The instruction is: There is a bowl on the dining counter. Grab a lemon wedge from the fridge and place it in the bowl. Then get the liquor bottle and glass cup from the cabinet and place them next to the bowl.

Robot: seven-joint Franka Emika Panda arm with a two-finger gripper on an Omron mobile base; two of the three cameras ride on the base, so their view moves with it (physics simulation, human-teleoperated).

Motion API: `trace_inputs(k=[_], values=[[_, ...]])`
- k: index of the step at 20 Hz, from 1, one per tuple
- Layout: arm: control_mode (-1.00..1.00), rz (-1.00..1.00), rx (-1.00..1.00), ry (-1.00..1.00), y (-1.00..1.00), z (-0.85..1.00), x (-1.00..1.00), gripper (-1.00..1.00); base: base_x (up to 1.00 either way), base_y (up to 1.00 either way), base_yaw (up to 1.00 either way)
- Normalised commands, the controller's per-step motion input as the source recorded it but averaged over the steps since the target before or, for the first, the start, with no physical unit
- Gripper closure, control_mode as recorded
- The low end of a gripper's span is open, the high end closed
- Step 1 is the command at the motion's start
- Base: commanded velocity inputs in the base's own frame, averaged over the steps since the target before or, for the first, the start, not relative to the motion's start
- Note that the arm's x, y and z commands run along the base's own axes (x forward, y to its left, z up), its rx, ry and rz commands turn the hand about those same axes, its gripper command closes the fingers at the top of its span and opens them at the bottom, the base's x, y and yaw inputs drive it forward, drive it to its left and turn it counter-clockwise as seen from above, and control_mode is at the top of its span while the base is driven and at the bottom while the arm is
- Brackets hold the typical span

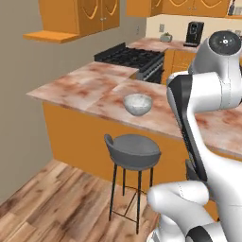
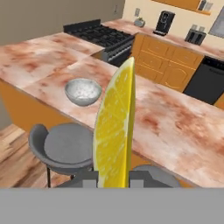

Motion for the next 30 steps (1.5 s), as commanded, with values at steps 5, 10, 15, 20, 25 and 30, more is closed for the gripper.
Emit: trace_inputs(k=[5,10,15,20,25,30], values=[[1.0,0.0,0.0,0.0,0.0,0.0,0.0,1.0,0.59,0.78,-0.39],[1.0,0.0,0.0,0.0,0.0,0.0,0.0,1.0,0.56,0.61,-0.44],[1.0,0.0,0.0,0.0,0.0,0.0,0.0,1.0,0.57,0.46,-0.45],[1.0,0.0,0.0,0.0,0.0,0.0,0.0,1.0,0.59,0.28,-0.42],[1.0,0.0,0.0,0.0,0.0,0.0,0.0,1.0,0.68,0.22,-0.36],[1.0,0.0,0.0,0.0,0.0,0.0,0.0,1.0,0.73,0.06,-0.25]])
